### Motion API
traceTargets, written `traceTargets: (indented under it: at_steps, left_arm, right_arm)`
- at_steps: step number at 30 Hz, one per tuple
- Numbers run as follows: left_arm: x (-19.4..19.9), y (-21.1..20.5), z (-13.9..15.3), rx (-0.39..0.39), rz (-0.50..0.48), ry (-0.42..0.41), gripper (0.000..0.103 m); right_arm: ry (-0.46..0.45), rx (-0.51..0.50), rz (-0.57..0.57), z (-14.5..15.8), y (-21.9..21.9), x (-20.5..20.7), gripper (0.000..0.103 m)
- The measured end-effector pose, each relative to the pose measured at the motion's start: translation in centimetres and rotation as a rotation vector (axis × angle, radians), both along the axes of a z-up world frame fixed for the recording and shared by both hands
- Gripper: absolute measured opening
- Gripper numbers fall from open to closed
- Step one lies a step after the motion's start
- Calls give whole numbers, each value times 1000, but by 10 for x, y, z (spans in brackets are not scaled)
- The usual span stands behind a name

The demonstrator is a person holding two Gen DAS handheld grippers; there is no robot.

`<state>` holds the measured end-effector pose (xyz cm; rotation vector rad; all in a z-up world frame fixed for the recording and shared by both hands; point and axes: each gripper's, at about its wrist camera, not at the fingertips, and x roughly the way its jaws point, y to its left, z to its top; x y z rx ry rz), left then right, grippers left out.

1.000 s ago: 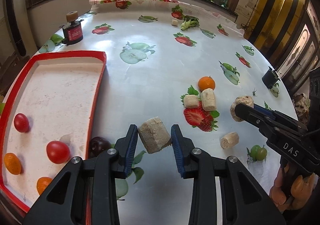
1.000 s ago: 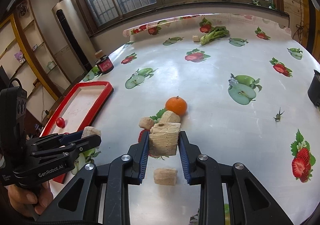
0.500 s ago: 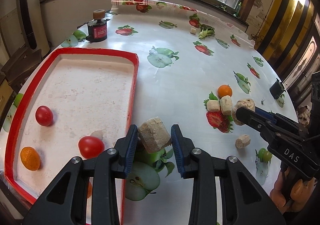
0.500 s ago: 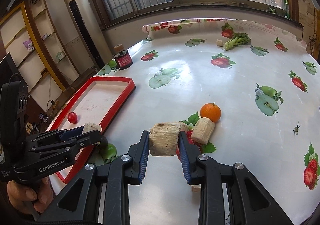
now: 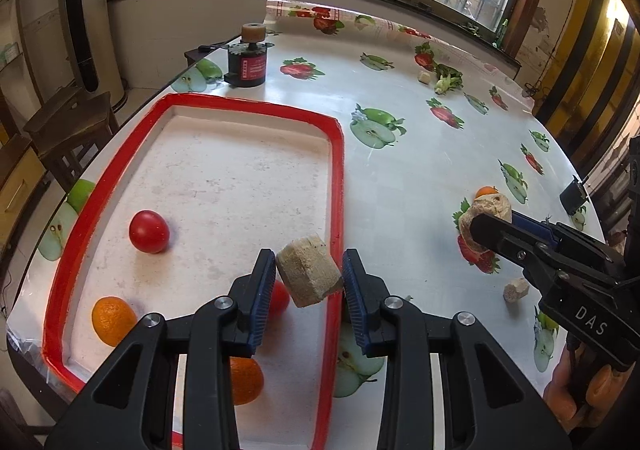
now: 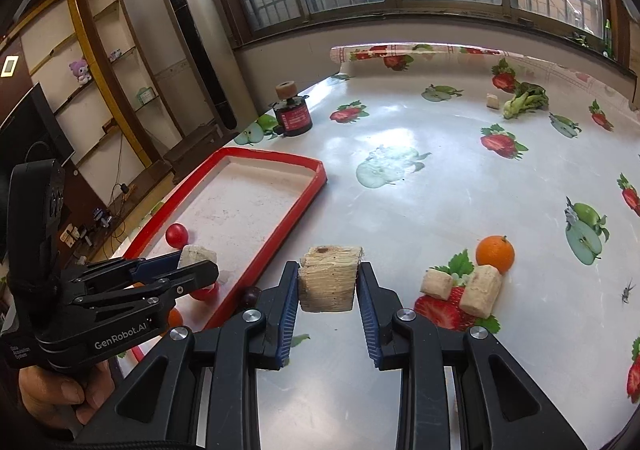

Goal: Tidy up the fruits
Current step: 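Carry the beige bread chunk over the red-rimmed tray and open the left gripper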

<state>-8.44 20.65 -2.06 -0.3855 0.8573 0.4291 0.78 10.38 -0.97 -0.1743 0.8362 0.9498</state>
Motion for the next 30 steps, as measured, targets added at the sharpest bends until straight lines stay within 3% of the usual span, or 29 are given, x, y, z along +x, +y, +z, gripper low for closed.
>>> traceTargets:
  at_steps: [30]
  left_arm:
    - [-25, 91, -7, 1, 156, 26, 32]
  right_arm:
    - [20, -32, 161, -13, 102, -20, 29]
